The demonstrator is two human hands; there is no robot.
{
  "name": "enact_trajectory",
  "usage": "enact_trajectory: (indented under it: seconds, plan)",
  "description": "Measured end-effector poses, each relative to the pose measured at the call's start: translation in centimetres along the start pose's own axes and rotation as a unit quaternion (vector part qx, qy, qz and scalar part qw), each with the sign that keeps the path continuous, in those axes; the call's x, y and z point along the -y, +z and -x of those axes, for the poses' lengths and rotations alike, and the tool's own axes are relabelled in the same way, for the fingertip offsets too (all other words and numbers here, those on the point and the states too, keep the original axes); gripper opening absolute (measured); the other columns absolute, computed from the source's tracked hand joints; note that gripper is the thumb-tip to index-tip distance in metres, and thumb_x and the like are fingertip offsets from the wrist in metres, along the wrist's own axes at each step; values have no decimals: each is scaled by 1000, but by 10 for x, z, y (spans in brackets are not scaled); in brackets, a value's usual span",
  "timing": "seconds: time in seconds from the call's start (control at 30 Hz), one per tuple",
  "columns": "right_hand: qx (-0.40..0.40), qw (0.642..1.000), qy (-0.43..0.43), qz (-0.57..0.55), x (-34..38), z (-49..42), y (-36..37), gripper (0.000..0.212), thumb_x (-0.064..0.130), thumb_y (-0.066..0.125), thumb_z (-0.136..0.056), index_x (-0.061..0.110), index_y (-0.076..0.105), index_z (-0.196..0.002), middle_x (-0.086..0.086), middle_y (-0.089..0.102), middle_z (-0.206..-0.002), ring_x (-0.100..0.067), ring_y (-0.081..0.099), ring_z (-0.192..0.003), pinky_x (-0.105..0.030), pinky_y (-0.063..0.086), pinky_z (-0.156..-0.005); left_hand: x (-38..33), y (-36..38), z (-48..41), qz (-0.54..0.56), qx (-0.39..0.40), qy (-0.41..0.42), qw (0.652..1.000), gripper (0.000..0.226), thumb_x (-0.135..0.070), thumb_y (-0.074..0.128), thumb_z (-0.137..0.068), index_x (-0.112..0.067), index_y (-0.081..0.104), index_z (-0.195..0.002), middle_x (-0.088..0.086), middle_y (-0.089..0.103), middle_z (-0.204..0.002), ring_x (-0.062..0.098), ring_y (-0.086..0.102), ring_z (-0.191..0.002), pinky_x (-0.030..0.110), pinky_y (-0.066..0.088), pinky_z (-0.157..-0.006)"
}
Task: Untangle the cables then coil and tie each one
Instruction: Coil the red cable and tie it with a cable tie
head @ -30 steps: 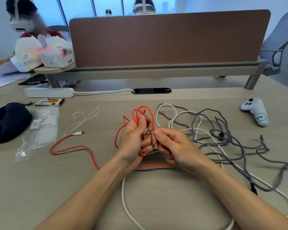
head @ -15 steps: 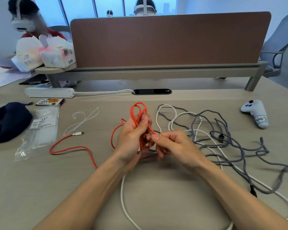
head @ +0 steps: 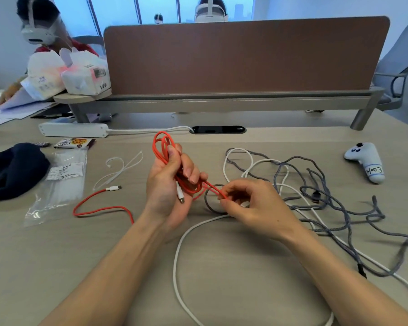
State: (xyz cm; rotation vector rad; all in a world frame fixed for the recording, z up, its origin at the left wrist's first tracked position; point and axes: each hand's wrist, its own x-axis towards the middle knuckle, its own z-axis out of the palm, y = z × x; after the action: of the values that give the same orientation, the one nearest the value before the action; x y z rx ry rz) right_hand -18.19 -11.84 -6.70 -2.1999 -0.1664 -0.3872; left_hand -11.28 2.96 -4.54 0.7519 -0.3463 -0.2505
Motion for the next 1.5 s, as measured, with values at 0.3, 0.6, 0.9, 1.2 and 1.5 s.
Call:
enact_trajectory:
  seconds: [0.3,0.6,0.9,1.2,1.5]
  plan:
    - [-37,988,-57,140,-8,-2,0,31,42,56,-85,16,67,-72,10,63,-73,-4,51,-78,-16,38,-75,-3,-2,-3,46,-18,6,999,27,-28,31,-103,-18,47,-84,-6,33,-49,6,30,-37,20,40,-45]
    - [-35,989,-14,-142,0,2,-8,20,22,71,-83,4,64,-75,-12,68,-70,-19,69,-65,-42,57,-62,-15,-8,-6,51,-45,32,997,26,-34,36,-99,-20,46,-80,-6,30,-55,3,21,-35,16,24,-35]
    - [72,971,1,-227,0,5,-20,27,41,61,-80,19,65,-66,-3,65,-66,-30,63,-78,-39,48,-74,-23,-8,-5,24,-62,30,997,31,-33,37,-102,-19,41,-74,-5,34,-57,3,19,-33,15,19,-32]
    - [50,991,-18,-119,-9,3,-49,39,45,64,-78,8,62,-69,-5,51,-61,-15,43,-58,-26,35,-55,-31,-15,-9,15,-79,35,996,32,-34,36,-101,-19,40,-74,-5,35,-57,2,20,-33,13,21,-31]
    - [17,975,-20,-219,-9,6,-52,34,45,68,-77,16,59,-62,6,40,-48,-14,36,-38,-28,37,-38,-26,-14,-8,-20,-69,8,997,34,-35,33,-103,-20,39,-73,-4,39,-55,1,21,-31,10,17,-32]
